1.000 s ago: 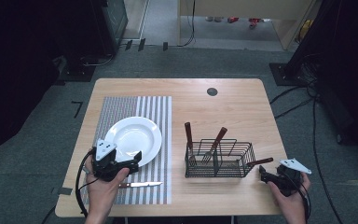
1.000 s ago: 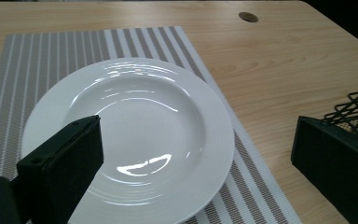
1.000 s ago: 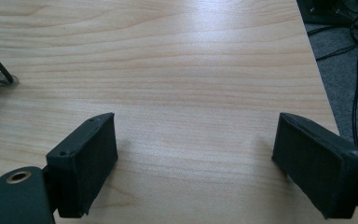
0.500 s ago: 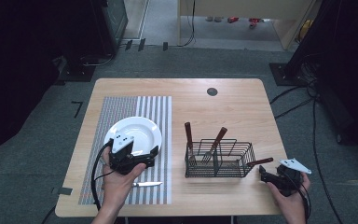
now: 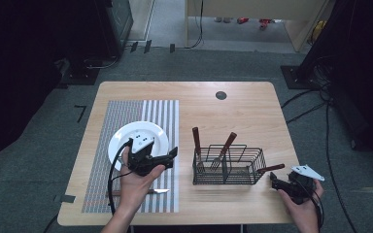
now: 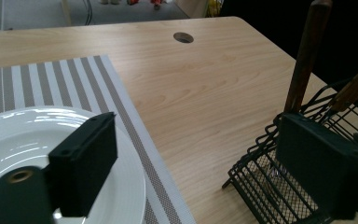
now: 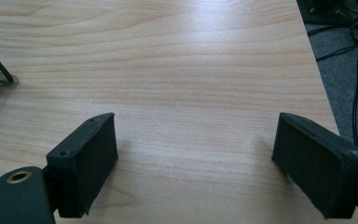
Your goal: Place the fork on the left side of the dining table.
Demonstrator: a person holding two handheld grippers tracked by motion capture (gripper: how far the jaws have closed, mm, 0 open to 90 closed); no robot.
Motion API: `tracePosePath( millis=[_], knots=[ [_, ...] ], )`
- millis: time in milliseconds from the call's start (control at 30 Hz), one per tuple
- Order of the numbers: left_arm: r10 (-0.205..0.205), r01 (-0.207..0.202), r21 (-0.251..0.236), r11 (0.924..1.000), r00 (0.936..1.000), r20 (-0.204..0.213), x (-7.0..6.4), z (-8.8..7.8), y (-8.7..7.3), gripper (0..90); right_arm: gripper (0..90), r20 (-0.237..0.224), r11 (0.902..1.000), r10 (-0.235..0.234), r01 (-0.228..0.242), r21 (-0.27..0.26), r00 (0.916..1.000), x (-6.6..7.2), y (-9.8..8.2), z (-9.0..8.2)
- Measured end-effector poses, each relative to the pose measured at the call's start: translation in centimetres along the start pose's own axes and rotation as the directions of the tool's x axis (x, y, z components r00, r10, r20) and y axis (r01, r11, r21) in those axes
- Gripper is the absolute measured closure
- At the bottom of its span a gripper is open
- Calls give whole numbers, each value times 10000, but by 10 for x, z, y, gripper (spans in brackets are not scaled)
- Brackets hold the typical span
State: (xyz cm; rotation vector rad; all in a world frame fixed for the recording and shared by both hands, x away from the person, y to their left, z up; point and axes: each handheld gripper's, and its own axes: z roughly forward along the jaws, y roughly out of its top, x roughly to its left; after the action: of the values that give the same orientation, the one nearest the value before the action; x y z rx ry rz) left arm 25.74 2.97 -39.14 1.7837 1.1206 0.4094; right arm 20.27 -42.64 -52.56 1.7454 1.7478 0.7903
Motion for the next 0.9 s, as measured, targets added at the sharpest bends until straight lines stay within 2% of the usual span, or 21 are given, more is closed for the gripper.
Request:
tracePosePath(
  millis=[133,267,367,533,633,767,867,900],
  knots=[
    [106,-105,-43,9999,9995,295,-5,6,3,149,133,-1,10000,-1,1,0,10000,0,0,0],
    [-101,115,-227,9997,9982,599,-7,10,7,149,133,0,10000,3,-3,1,10000,0,0,0],
    [-156,172,-176,9997,9957,910,-8,14,9,149,133,0,10000,2,-2,0,10000,0,0,0],
    [73,-56,-149,9999,9930,1175,-14,18,14,156,133,-4,10000,3,-3,-16,10000,0,0,0],
    [218,-196,-172,9997,9905,1358,-18,19,18,283,133,-8,10000,1,-1,-9,10000,0,0,0],
    [420,-430,30,9991,9877,1504,-27,25,25,328,133,-2,10000,-1,1,-7,10000,0,0,0],
    [426,-438,47,9990,9868,1565,-28,27,27,384,133,-1,10000,5,-5,-13,10000,0,0,0],
    [396,-417,90,9991,9843,1720,-29,30,29,391,133,-2,10000,13,-13,-13,10000,0,0,0]
  ],
)
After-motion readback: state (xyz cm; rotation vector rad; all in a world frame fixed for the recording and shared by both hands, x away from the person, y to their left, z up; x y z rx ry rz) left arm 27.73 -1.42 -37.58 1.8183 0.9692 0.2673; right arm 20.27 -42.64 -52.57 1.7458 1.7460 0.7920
